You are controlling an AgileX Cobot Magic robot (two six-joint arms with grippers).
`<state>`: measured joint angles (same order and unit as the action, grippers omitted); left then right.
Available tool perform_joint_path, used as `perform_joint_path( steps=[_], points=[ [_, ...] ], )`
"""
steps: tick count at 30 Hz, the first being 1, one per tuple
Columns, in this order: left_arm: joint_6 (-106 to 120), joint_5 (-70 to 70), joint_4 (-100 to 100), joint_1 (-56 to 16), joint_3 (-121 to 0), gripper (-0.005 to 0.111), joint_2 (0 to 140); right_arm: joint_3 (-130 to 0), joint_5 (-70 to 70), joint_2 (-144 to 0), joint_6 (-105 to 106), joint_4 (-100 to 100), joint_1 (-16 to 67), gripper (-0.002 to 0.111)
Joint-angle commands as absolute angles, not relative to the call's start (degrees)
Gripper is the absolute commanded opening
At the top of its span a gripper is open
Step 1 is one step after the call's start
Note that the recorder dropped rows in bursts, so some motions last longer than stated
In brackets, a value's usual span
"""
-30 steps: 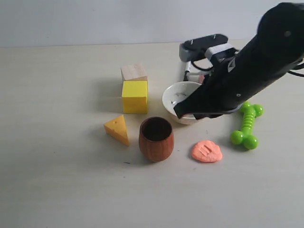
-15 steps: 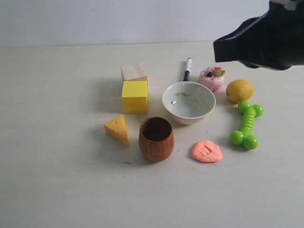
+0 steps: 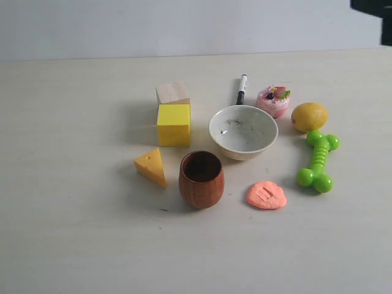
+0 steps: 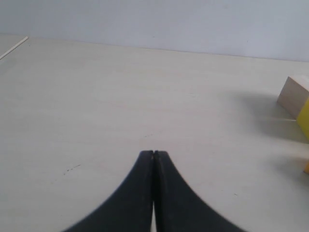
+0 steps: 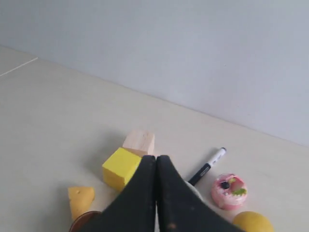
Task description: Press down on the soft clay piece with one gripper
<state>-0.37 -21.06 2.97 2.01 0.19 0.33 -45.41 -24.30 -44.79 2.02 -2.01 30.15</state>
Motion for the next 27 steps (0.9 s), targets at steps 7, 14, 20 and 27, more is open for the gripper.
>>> perform_joint_path(
  steps=[7,14,20,27],
  points=[
    [-0.59,-20.46,3.34,1.73,0.00,0.000,0.00,-42.80,-29.77,-31.05,-1.88,0.49,8.27,0.000],
    [-0.59,-20.46,3.34,1.73,0.00,0.000,0.00,-31.23,-29.35,-17.99,-1.78,-3.10,-6.21,0.000],
    [-0.59,-20.46,3.34,1.73,0.00,0.000,0.00,-22.17,-24.80,-9.05,-0.97,-4.94,-7.68,0.000],
    [-0.59,-20.46,3.34,1.73,0.00,0.000,0.00,-18.06,-22.68,-8.12,1.90,-5.36,-7.68,0.000]
  ],
)
